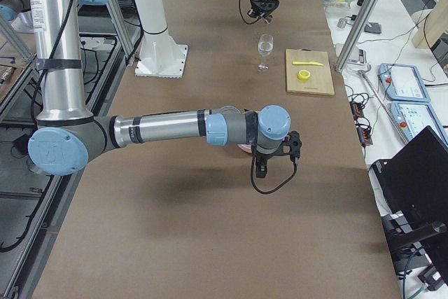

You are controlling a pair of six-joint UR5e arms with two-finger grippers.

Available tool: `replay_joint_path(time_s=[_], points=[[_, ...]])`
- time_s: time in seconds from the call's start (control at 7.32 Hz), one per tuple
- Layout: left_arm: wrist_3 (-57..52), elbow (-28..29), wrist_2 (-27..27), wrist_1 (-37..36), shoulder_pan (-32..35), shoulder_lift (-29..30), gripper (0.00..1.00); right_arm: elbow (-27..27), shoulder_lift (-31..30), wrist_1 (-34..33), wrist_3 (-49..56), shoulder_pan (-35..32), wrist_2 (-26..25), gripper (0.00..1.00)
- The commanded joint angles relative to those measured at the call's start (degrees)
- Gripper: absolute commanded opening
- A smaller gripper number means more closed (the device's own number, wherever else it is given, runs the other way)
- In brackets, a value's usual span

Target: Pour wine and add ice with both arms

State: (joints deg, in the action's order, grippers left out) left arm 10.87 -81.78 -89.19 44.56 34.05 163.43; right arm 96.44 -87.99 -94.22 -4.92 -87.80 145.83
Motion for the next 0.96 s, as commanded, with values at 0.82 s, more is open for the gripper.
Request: replay_joint_path(time_s=[0.82], points=[[8.54,-25.68,-0.02,9.71,6.18,-18.01,0.0,0.77,-0.07,0.35,-1.58,0.0,0.51,1.0]])
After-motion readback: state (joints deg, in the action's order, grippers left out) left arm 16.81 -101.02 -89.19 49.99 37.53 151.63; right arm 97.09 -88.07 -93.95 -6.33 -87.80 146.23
